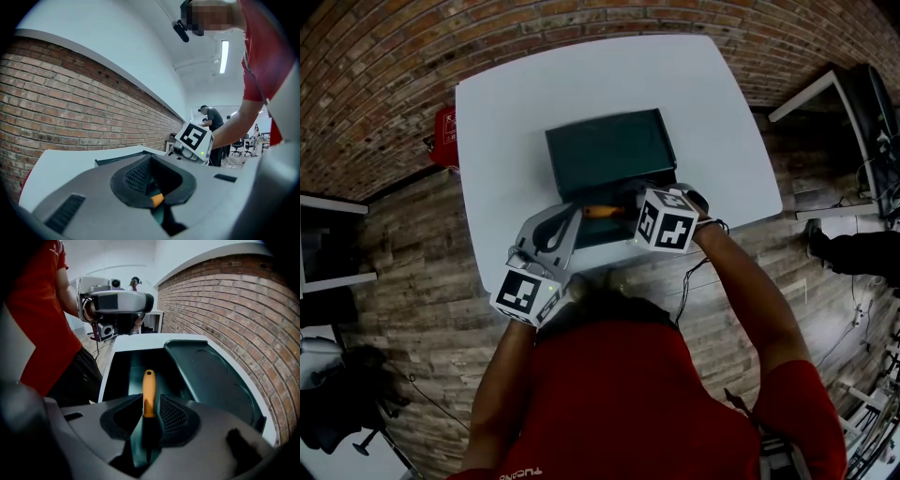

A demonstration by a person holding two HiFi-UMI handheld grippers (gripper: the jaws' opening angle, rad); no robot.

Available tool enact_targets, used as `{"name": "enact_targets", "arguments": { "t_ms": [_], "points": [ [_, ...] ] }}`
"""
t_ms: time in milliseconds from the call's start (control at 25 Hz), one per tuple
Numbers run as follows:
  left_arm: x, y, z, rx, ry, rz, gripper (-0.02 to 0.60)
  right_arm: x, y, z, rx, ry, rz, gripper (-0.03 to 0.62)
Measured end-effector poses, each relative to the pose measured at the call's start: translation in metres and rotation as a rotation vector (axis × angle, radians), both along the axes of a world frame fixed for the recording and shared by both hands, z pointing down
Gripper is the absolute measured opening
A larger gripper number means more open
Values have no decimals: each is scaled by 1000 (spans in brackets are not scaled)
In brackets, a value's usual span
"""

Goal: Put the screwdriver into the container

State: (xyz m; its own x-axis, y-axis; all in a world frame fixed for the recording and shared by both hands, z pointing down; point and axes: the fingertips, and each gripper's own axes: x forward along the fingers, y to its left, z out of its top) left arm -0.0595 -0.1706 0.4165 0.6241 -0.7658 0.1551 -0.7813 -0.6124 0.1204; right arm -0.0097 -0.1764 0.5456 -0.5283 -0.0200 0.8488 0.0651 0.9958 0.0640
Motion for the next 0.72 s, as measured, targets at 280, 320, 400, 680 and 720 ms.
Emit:
{"name": "enact_targets", "arguments": {
  "t_ms": [280, 320, 400, 680, 720],
  "points": [
    [2, 2, -6, 10, 4, 14, 12, -10, 2, -38, -6, -152, 25, 110],
    [2, 1, -8, 13, 5, 16, 12, -11, 1, -45, -3, -183, 34, 110],
    [3, 1, -11, 18, 7, 20, 12, -13, 0, -62, 4, -249, 54, 109],
    [4, 3, -32, 51, 21, 36, 12, -18, 0, -123, 1, -514, 155, 75],
    [4, 3, -37, 59, 26, 38, 12, -19, 1, -134, -4, -558, 166, 67]
  ]
}}
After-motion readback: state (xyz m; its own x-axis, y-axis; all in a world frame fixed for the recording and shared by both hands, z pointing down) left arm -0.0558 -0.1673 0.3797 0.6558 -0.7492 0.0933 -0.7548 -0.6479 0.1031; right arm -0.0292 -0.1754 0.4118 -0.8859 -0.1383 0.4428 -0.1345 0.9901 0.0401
